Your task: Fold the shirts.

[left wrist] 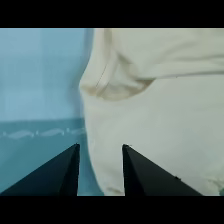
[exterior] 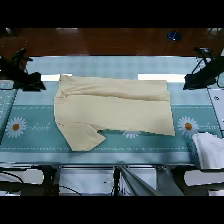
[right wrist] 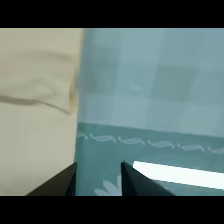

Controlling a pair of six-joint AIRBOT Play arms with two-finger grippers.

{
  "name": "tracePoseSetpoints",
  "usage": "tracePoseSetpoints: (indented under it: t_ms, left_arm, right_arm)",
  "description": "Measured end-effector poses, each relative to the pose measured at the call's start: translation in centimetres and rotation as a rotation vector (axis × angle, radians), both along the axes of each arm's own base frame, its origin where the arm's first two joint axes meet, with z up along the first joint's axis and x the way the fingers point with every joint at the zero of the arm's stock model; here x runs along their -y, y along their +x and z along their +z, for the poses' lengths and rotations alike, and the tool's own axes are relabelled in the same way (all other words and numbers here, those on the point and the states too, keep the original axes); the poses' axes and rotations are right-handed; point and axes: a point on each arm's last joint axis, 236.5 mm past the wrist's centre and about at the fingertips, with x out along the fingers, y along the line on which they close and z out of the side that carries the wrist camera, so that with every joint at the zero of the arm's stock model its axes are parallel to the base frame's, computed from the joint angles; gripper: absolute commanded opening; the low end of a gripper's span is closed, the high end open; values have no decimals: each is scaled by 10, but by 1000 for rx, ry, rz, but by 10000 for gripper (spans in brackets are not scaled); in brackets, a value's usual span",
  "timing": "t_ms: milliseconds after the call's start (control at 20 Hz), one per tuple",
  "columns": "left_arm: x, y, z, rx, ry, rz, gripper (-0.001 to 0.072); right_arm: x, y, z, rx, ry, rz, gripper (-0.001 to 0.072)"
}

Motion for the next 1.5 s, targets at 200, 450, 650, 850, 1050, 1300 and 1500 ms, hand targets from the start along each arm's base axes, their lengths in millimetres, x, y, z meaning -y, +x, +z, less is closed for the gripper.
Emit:
tracePoseSetpoints:
  t_ms: [200,450,650,850,1050,1300,1500]
  left_arm:
    - [-7,-61,-6,-37,-151,113,466]
    - [24,-125,-27,-53,-338,181,492]
    - [44,-143,-44,-53,-392,187,492]
    - [55,-159,-60,-79,-405,186,492]
    - [56,-172,-81,-107,-378,209,492]
    - [67,-166,-96,-87,-350,195,492]
    - [96,-165,-109,-130,-370,130,105]
  right_arm:
    - [1,-61,-24,-120,140,-92,381]
    - [-15,-95,-35,-86,270,-148,381]
    - [-20,-93,-30,-19,298,-162,381]
    - [-22,-92,-28,1,309,-165,381]
    - [-23,-93,-27,2,314,-166,380]
    - [-24,-93,-27,1,317,-164,380]
    - [-25,-96,-26,-8,320,-161,379]
